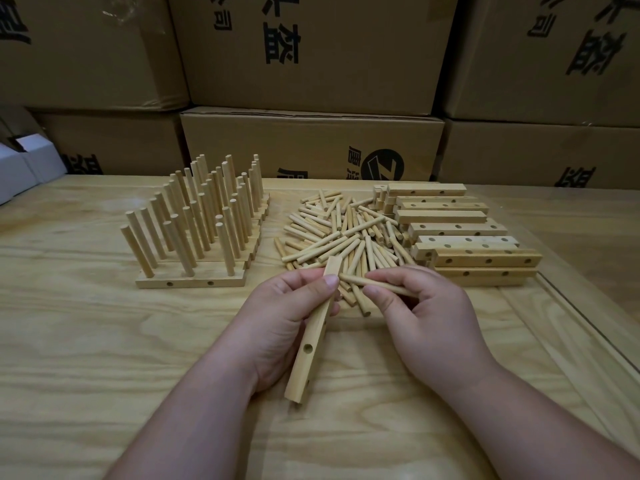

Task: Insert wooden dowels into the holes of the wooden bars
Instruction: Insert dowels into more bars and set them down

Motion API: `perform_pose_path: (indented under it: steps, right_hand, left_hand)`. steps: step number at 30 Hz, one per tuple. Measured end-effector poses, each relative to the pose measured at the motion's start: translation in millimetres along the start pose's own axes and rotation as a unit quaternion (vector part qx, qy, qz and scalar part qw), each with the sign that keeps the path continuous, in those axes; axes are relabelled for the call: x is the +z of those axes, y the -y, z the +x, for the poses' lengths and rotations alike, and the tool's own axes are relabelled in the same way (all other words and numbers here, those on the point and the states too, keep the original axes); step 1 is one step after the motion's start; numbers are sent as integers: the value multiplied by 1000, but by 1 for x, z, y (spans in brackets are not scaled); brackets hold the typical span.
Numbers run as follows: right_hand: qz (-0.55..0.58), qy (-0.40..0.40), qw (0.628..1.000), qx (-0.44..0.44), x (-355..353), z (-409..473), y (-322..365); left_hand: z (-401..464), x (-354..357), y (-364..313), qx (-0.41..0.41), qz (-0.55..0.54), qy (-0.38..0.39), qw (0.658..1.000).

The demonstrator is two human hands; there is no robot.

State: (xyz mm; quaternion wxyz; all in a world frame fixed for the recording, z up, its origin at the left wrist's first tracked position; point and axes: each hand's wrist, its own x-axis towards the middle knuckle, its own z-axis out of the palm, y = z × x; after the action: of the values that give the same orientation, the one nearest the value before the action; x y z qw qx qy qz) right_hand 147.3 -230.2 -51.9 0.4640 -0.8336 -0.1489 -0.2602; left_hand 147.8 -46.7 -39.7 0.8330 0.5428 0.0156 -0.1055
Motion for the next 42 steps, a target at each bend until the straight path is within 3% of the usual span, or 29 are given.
perform_pose_path:
  steps: [10,17,22,26,33,37,42]
  right_hand:
    - [49,0,997,52,-2,-1,-2]
    - [41,-81,996,-16,2,0,4]
    - [104,-90,988,70,-3,3,0]
    - [-95,-11,991,89,-1,5,-10]
    - [-324,88,931,143,-1,2,-6]
    - [-300,48,941,149,-3,3,-3]
    - [-166,-91,977,102,-4,6,-3]
  left_hand:
    - [0,-1,2,18,27,23,999]
    - [0,3,5,41,61,13,997]
    - [4,0,2,19,46,-38,998]
    - [6,-1,0,0,-9,-83,996]
    - [4,2,-4,-9,-70,-99,993]
    - [5,2,-4,-8,-69,-102,992]
    - [6,0,-3,-2,-62,-100,993]
